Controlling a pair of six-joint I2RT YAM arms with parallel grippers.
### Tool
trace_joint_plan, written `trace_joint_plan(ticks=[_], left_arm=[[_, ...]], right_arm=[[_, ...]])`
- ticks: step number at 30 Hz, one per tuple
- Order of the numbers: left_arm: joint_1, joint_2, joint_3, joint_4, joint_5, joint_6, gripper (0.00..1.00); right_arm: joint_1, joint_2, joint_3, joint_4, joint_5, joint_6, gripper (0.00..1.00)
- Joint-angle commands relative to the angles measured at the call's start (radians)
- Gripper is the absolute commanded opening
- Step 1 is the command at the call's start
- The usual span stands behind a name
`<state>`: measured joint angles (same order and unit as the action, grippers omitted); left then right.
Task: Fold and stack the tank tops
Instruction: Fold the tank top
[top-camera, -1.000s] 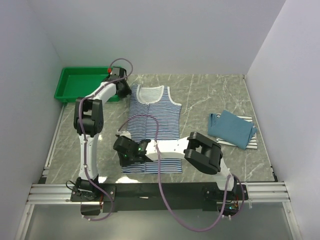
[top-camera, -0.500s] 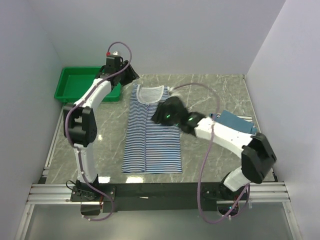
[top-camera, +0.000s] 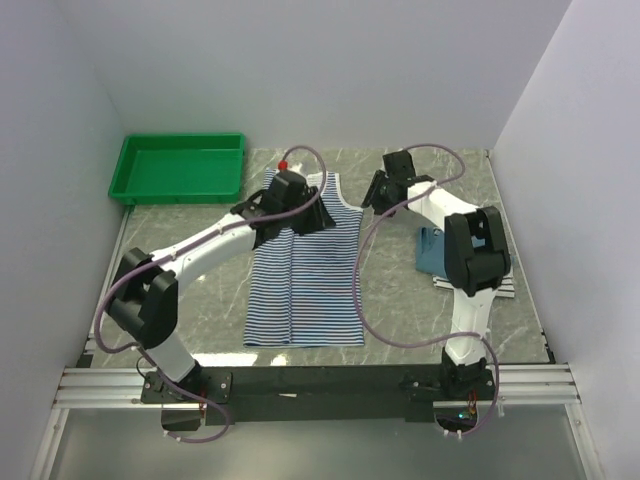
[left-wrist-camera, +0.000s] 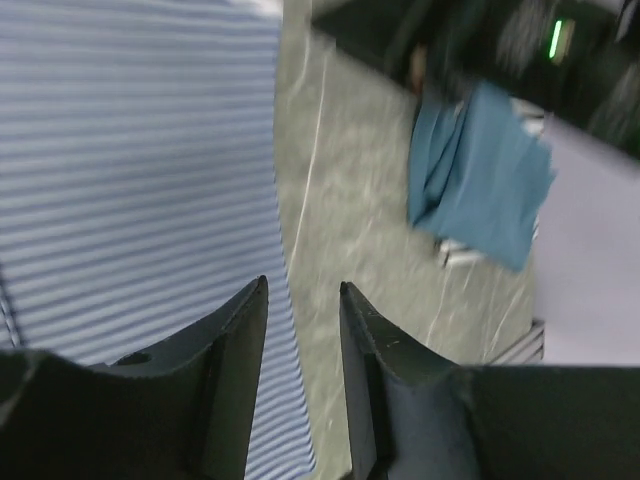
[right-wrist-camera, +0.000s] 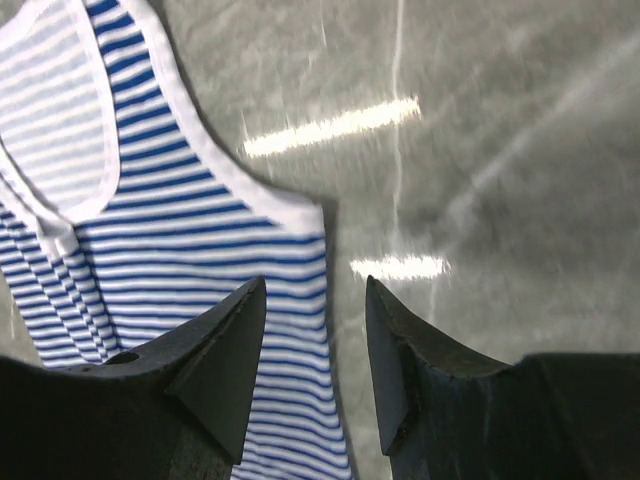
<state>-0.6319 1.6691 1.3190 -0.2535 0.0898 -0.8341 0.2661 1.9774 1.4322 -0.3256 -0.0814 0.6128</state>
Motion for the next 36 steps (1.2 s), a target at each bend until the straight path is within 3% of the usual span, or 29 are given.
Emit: trace_joint_plan(ticks=[1, 6, 14, 17, 18, 21, 32, 36], left_arm=[[-0.038, -0.098, -0.081, 0.042, -0.022, -0.034, 0.4], [-0.115, -0.166, -0.191, 0.063, -0.027, -0.045, 0.4], [-0.205, -0.19, -0.313, 0.088, -0.016, -0.069, 0.38], [-0.258, -0.166, -0.307, 0.077, -0.031, -0.063, 0.39], [-0.271, -0.158, -0.307, 0.074, -0.036, -0.06, 0.39], [-0.34, -0.129, -0.311, 0.071, -0.065, -0.068, 0.42], [-0.502, -0.052, -0.296, 0.02, -0.084, -0.068, 0.4], [-0.561, -0.005, -0.254, -0.058, -0.119, -0.071, 0.39]], right_arm=[[-0.005, 0.057, 0.118, -0.033, -0.04, -0.038, 0.52], [-0.008, 0.139, 0.151, 0.005, -0.08, -0.022, 0.51], [-0.008, 0.184, 0.129, 0.019, -0.055, -0.007, 0.38], [-0.01, 0.187, 0.123, 0.025, -0.057, -0.007, 0.27], [-0.01, 0.183, 0.111, 0.029, -0.048, -0.007, 0.14], [-0.014, 0.135, 0.045, 0.063, -0.026, 0.004, 0.0], [-0.09, -0.126, -0.309, 0.226, -0.06, 0.054, 0.0], [-0.1, -0.141, -0.325, 0.223, -0.057, 0.044, 0.0]])
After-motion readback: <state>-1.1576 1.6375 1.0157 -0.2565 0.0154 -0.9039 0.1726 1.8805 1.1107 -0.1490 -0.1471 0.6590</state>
